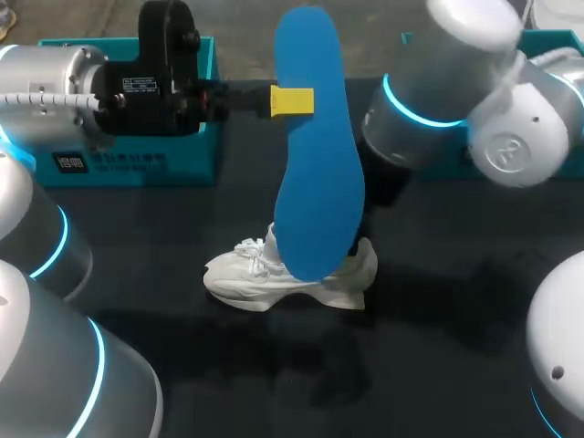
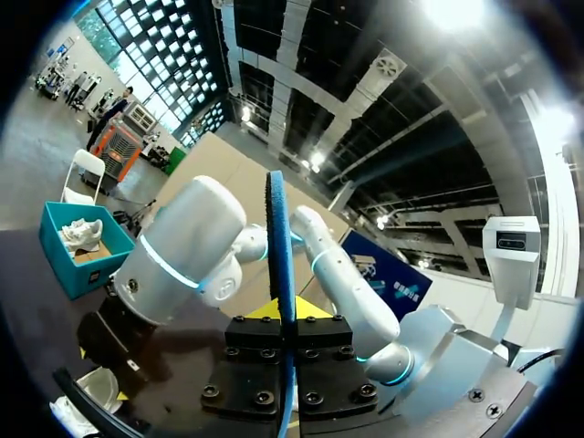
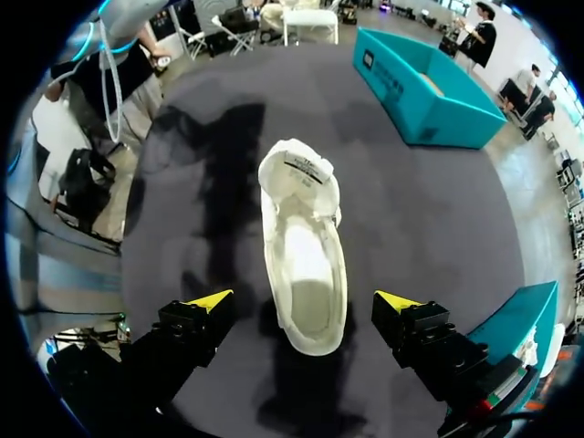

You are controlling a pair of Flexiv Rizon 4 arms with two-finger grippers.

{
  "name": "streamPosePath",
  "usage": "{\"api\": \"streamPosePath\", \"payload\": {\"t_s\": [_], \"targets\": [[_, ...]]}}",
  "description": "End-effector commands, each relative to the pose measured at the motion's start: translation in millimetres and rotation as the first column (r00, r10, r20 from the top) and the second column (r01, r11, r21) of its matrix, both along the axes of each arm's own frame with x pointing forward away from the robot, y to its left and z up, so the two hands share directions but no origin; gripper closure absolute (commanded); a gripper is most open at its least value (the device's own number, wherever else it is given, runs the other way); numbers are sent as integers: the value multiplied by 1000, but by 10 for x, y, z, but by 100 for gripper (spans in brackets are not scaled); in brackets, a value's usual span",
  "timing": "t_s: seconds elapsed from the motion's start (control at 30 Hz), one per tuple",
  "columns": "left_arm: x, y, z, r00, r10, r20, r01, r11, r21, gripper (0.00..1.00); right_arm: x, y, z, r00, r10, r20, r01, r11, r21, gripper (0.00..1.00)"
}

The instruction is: Take the shoe out of the shoebox, open the shoe tongue, remove and reinsert the insole, then place the shoe into the shoebox

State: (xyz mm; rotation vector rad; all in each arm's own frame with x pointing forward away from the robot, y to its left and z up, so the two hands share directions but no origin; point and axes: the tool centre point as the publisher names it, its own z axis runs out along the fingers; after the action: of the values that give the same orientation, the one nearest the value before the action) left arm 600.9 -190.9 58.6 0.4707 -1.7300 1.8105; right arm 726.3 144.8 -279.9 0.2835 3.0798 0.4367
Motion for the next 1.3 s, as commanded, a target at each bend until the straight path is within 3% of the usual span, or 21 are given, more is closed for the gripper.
{"api": "streamPosePath", "payload": {"t_s": [0.03, 1.3], "targets": [[4, -17, -10, 1000, 0, 0, 0, 1000, -2, 100, -39, 57, -17, 1000, -3, -13, 1, 992, -126, 0], [4, -17, -10, 1000, 0, 0, 0, 1000, -2, 100, -88, 28, -41, 1000, 14, -8, -14, 995, -95, 0]]}}
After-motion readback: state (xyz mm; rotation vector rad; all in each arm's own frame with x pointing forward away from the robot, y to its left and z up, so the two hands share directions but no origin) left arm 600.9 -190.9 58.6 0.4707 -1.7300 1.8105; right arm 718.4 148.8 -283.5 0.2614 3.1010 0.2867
